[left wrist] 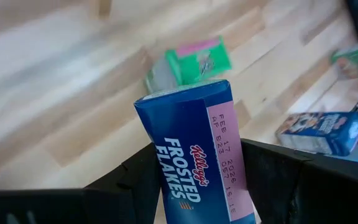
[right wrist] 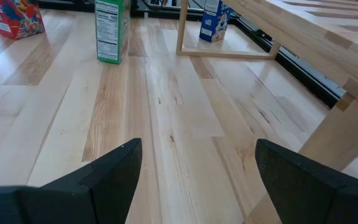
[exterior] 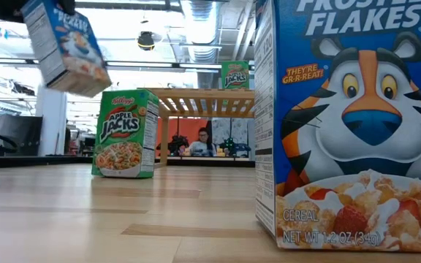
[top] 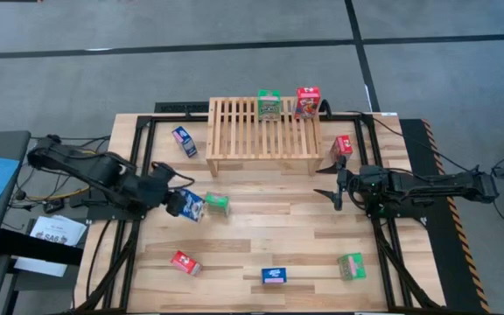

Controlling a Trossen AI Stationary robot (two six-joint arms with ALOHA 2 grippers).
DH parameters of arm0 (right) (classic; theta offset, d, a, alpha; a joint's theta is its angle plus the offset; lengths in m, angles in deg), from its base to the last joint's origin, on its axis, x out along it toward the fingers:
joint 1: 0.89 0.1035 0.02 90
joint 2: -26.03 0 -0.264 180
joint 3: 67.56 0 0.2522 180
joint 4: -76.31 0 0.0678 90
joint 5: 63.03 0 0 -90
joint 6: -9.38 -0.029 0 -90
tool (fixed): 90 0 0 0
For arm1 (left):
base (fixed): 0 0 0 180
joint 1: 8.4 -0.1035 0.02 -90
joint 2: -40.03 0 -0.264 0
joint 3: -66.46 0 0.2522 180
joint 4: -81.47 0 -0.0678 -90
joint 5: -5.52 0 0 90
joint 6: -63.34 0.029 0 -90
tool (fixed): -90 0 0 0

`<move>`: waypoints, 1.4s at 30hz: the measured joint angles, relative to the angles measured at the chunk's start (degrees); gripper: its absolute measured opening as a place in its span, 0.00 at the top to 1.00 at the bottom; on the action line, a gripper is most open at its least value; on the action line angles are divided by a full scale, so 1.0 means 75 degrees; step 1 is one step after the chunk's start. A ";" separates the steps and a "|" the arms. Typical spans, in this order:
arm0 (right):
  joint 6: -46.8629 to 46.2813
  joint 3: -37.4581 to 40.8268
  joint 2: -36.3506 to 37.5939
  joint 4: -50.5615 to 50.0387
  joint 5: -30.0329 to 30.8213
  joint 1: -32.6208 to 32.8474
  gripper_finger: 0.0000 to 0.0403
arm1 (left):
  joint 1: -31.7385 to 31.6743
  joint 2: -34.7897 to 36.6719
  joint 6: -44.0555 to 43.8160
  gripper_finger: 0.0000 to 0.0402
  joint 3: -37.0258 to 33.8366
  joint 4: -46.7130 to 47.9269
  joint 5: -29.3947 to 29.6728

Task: Stack cereal on shelf
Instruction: Put the middle blue cereal box on the shelf

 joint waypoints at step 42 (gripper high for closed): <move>0.0000 -0.0001 0.0000 -0.0003 0.0000 0.0000 0.16 | -0.4879 -0.0344 1.2790 0.55 0.0469 -0.5164 0.2663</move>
